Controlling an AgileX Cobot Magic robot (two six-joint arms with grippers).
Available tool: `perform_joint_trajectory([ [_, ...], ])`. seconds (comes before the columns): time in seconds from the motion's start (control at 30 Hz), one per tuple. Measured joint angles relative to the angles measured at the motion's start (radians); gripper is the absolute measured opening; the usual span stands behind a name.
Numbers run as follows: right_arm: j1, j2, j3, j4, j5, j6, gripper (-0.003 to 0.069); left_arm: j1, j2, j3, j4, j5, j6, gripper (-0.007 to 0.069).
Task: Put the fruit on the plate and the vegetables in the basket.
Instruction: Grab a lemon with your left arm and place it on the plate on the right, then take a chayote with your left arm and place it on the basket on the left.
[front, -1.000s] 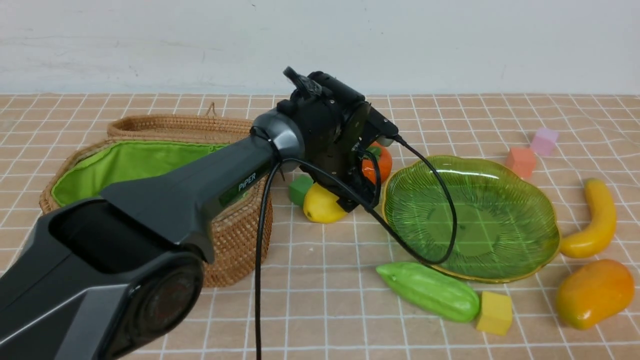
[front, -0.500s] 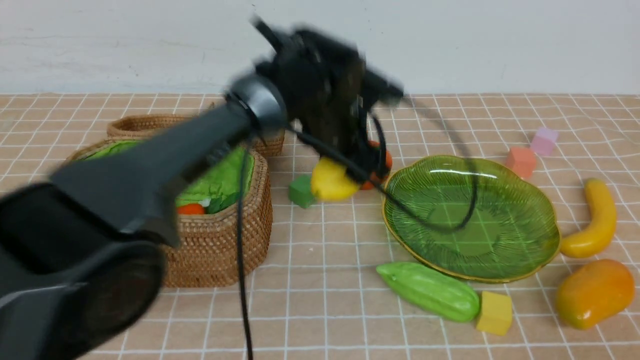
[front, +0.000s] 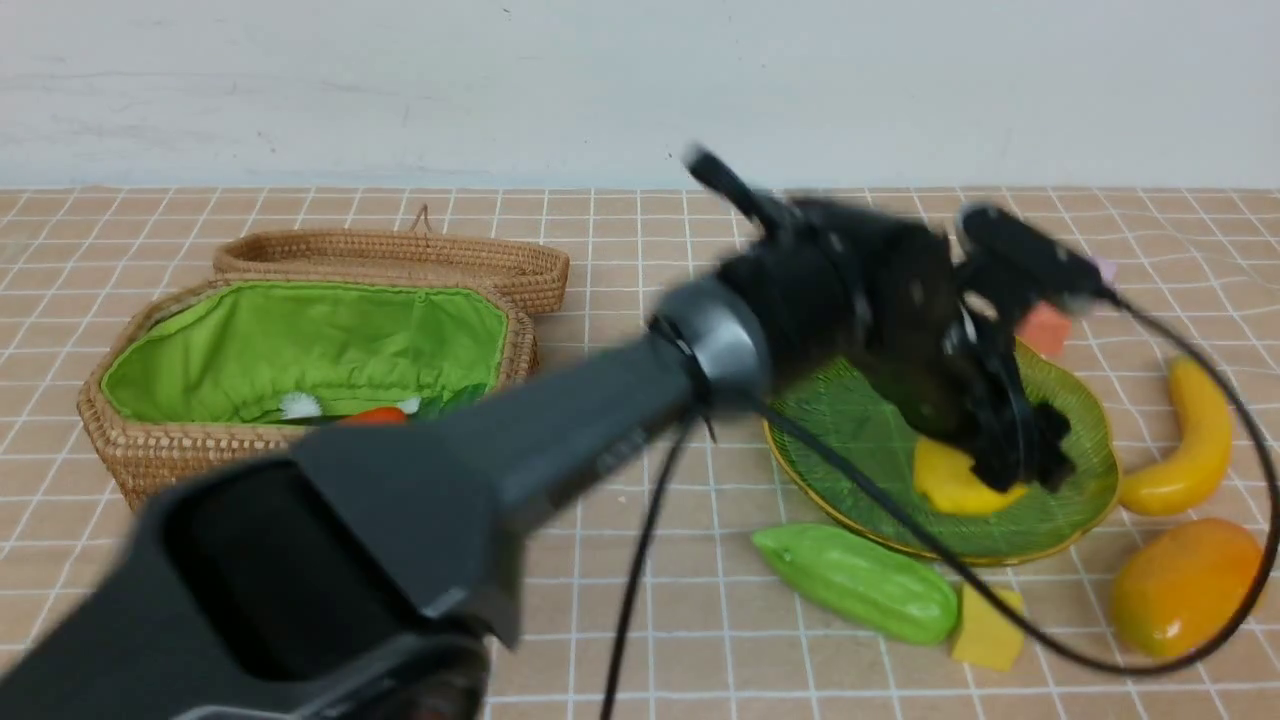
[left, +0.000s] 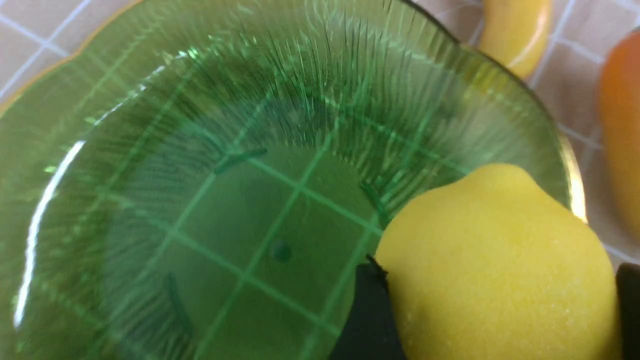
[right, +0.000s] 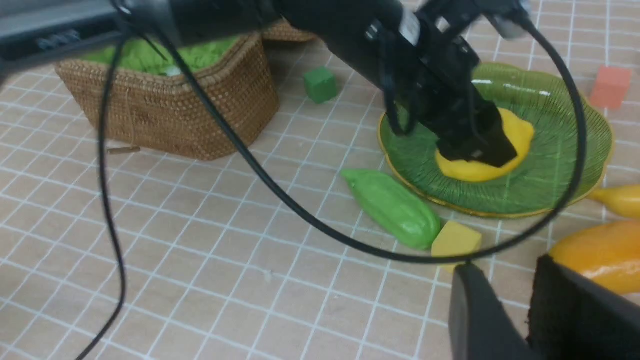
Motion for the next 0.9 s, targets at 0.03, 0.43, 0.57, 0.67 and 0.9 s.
perform_joint_trajectory([
  [0.03, 0.0, 0.0, 0.0, 0.001, 0.005, 0.0, 0.0193, -0.001, 0.012, 0.0, 0.016, -0.021, 0.001, 0.0556],
  [0.43, 0.0, 0.009, 0.0, 0.002, 0.012, 0.015, 0.0193, 0.022, -0.105, 0.0, 0.08, 0.158, -0.062, 0.0598],
  [0.57, 0.0, 0.092, -0.017, -0.028, 0.065, 0.063, 0.0193, 0.055, -0.264, 0.0, 0.089, 0.399, -0.193, 0.0379],
  [0.67, 0.0, 0.198, -0.022, -0.039, 0.086, 0.064, 0.0193, 0.07, -0.41, 0.025, 0.136, 0.493, -0.278, 0.0161],
  [0.9, 0.0, 0.503, -0.062, -0.022, 0.053, 0.041, 0.0193, 0.071, -0.829, 0.229, 0.23, 0.517, -0.339, -0.0013],
])
